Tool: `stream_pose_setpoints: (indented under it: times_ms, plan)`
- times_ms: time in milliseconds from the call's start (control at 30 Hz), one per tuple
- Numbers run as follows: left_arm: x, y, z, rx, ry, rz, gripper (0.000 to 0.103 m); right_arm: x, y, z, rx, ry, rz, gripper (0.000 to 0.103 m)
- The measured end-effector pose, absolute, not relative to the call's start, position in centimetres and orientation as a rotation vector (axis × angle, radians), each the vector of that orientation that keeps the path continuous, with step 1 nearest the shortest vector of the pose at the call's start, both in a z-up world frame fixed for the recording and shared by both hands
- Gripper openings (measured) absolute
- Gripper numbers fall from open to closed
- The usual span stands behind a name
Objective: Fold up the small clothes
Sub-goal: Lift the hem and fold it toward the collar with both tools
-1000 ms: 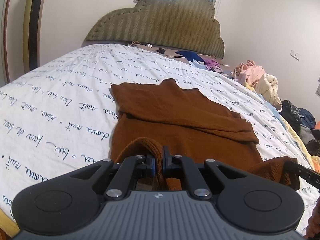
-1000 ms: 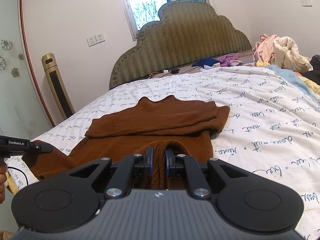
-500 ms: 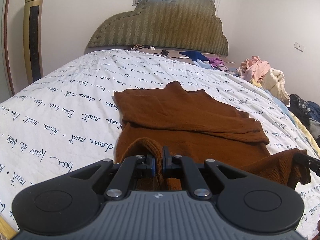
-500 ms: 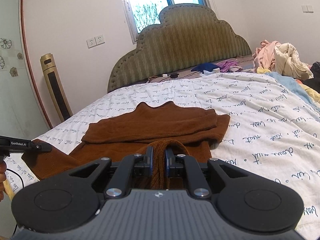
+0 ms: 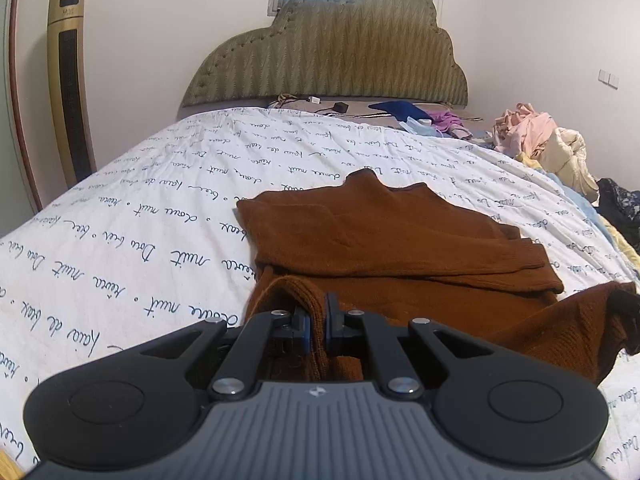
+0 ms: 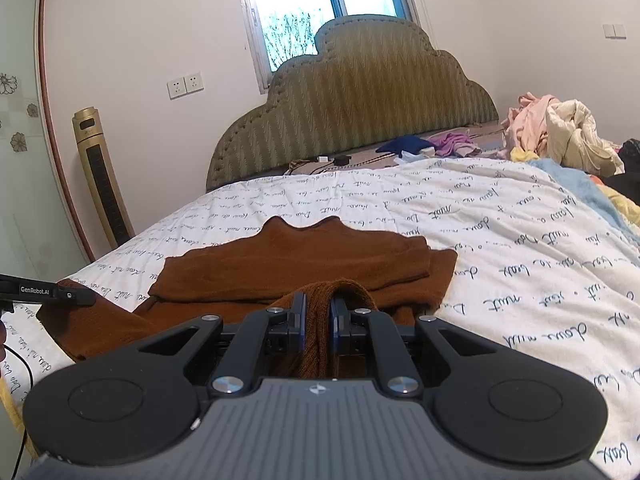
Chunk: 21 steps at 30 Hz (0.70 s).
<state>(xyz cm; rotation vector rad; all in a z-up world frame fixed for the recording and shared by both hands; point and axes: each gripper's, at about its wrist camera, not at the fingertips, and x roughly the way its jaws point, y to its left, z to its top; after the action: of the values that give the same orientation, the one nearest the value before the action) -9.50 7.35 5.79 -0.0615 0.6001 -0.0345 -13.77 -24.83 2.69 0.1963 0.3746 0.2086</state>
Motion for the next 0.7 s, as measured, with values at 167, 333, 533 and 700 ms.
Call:
stream_pose_setpoints:
  times_ms: [167,333,533,700]
  plan:
    - [-8.6,7.1,5.9,-0.051,0.594,-0.02,0.006,-13.1,-24.5,3.0,0.188,0.358,0.199,0.016]
    - [-7.4,6.7,6.0,-0.032,0.586,-0.009,0.006,-12.3,-24.4,3.3,0.178,0.347,0.189,0.016]
    - [-5.6,6.5,6.3,-0.012,0.581,0.001,0.006,-10.6,-24.5,3.5,0.163,0.347,0.17,0.016]
    - [-4.5,6.1,6.8,0.004,0.571,0.006,0.006,-9.5,-24.9,3.4,0.175,0.342,0.159,0.016]
